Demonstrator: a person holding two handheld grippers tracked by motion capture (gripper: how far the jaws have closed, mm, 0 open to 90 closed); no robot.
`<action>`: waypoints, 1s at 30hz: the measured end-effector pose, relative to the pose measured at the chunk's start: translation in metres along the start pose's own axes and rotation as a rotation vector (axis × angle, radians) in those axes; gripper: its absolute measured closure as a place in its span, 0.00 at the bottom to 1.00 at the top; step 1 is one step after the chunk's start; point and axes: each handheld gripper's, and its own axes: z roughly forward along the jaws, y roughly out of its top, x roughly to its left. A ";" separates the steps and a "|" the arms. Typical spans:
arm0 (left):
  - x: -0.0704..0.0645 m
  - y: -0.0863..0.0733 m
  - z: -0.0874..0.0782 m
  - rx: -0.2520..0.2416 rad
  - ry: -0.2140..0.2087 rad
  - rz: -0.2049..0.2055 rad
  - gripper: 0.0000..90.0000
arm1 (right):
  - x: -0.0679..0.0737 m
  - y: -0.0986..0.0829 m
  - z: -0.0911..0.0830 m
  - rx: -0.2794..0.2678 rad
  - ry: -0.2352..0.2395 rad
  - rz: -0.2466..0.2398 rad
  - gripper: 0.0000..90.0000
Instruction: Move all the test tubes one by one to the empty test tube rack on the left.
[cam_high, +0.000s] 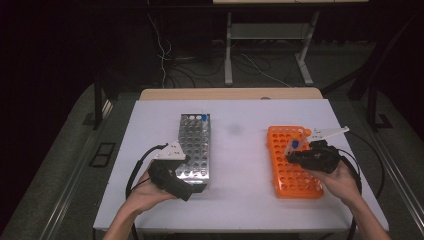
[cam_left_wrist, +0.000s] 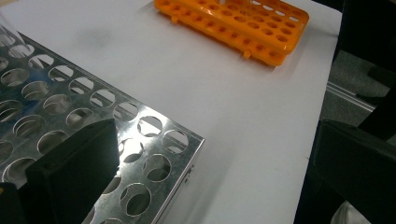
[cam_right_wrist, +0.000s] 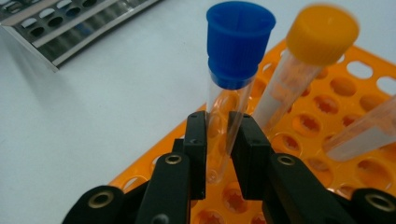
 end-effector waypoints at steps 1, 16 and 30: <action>0.000 0.000 0.000 -0.002 -0.002 -0.002 0.00 | 0.001 0.002 -0.002 -0.002 -0.001 -0.004 0.85; -0.001 0.003 -0.001 -0.009 -0.004 -0.005 0.00 | 0.044 0.046 -0.024 -0.020 0.090 -0.136 0.85; -0.001 0.018 0.009 -0.020 -0.034 0.005 0.00 | 0.074 0.076 -0.023 -0.023 0.173 -0.210 0.85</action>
